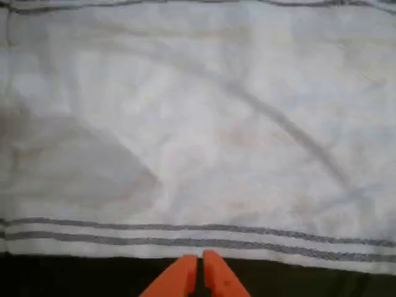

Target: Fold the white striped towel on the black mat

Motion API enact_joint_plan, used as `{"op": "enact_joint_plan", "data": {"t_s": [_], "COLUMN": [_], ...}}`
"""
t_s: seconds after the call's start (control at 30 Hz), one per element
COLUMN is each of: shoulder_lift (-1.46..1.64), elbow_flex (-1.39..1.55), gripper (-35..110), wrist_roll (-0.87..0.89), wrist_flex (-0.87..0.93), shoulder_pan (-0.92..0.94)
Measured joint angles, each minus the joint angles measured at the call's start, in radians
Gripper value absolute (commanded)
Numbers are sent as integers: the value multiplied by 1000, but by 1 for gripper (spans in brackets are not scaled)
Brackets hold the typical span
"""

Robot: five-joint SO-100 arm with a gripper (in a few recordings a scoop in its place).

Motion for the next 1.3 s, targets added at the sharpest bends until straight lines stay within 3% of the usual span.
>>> {"op": "enact_joint_plan", "data": {"t_s": [0.43,0.83,1.07,1.3], "shoulder_lift": [-515,-1052,-1344,-1485], "elbow_flex": [-336,-798,-1101,-1192], "gripper": [0,3,13,17], "wrist_roll": [127,319,333,310], "wrist_flex": [-167,-129,-23,-17], "shoulder_pan": [-155,-311,-327,-327]}}
